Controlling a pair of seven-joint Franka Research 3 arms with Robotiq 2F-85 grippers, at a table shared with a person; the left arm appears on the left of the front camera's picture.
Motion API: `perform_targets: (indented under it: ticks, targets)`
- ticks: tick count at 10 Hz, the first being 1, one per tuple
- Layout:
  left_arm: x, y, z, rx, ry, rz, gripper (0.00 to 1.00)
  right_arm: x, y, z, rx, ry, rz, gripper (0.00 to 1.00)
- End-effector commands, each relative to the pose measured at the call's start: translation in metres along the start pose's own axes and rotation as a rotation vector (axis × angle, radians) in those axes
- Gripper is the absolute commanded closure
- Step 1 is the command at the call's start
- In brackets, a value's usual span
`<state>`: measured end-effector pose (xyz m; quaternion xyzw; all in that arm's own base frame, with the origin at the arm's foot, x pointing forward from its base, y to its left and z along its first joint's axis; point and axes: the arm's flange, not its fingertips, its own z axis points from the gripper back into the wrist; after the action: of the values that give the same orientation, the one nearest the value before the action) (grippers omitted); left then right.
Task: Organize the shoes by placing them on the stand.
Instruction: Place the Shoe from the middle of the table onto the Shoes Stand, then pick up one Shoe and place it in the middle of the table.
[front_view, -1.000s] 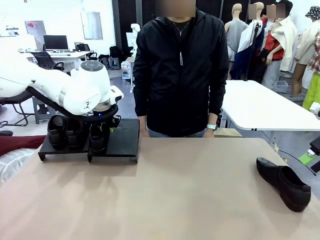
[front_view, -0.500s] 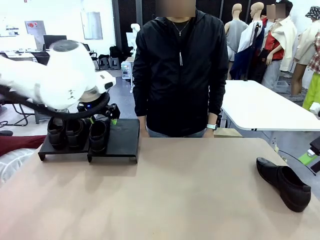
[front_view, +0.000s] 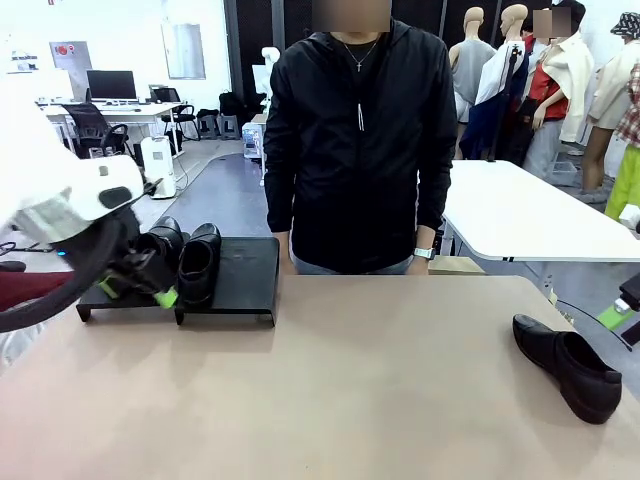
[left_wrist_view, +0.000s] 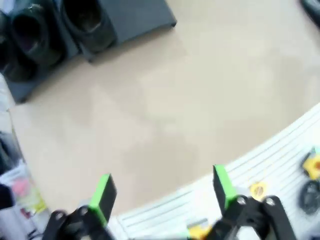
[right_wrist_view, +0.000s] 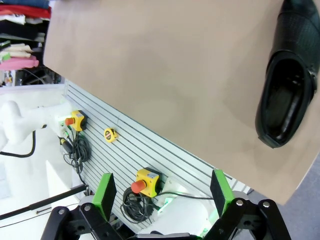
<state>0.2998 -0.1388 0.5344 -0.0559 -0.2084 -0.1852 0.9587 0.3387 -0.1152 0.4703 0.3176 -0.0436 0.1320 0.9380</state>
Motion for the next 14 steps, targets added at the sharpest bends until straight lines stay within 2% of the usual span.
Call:
perform_targets:
  ticks: [1, 2, 3, 14]
  targets:
    - [-0.056, 0.025, -0.023, -0.009, 0.076, -0.019, 0.0, 0.001, 0.003, -0.001, -0.01, -0.016, -0.02, 0.0]
    - [-0.051, 0.052, -0.047, -0.048, 0.029, 0.039, 0.0, 0.001, 0.003, -0.001, -0.01, -0.016, -0.02, 0.0]
    - [-0.012, 0.006, 0.005, 0.0, 0.057, -0.001, 0.0, 0.001, 0.003, -0.001, -0.01, -0.016, -0.02, 0.0]
    - [-0.012, 0.006, 0.005, 0.0, 0.057, -0.001, 0.0, 0.001, 0.003, -0.001, -0.01, -0.016, -0.02, 0.0]
